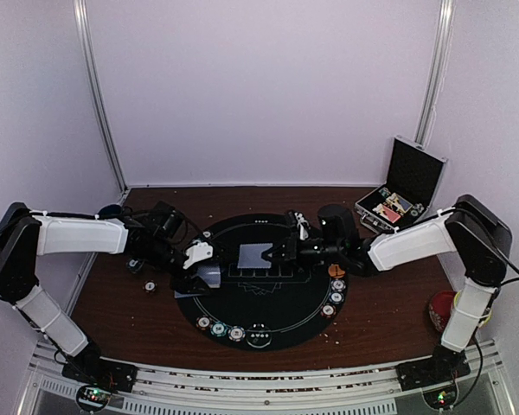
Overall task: Distribute texas hold em gaming equipment
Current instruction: Distribute the poker card in the big blind area.
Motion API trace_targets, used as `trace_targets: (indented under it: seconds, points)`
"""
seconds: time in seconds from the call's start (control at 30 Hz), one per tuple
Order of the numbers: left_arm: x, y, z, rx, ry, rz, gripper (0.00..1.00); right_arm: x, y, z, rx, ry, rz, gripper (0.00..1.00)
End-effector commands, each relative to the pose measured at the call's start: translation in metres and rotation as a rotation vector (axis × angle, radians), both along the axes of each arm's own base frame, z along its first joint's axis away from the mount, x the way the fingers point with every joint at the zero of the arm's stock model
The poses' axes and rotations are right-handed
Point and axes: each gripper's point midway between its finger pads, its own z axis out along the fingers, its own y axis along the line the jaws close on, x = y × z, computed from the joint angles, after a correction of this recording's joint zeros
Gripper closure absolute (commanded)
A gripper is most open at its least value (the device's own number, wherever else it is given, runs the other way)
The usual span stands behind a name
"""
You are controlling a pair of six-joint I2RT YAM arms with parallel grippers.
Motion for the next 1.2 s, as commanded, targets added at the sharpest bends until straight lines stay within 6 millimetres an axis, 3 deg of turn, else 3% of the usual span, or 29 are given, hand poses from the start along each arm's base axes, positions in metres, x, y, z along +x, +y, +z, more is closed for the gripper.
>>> trace_targets:
  seconds: [0.0,0.13,0.37,0.57,0.93,1.17]
  points:
    - [0.007,-0.005,0.012,-0.034,-0.029,-0.006,0.6,0.012,-0.044,-0.01,-0.14,-0.035,-0.036,1.0]
    - [0.006,-0.005,0.011,-0.034,-0.024,-0.008,0.6,0.025,-0.078,-0.015,-0.192,-0.037,-0.084,1.0]
    - [0.003,-0.005,0.013,-0.039,-0.023,-0.013,0.6,0.048,-0.144,-0.043,-0.256,0.016,-0.209,1.0]
    - [0.002,-0.004,0.014,-0.044,-0.02,-0.015,0.6,0.064,-0.179,-0.049,-0.303,0.018,-0.304,1.0]
    - [-0.001,-0.005,0.016,-0.051,-0.018,-0.022,0.6,0.096,-0.219,-0.068,-0.357,0.08,-0.415,1.0]
    - [-0.002,-0.004,0.018,-0.056,-0.018,-0.024,0.6,0.104,-0.209,-0.086,-0.336,0.134,-0.351,1.0]
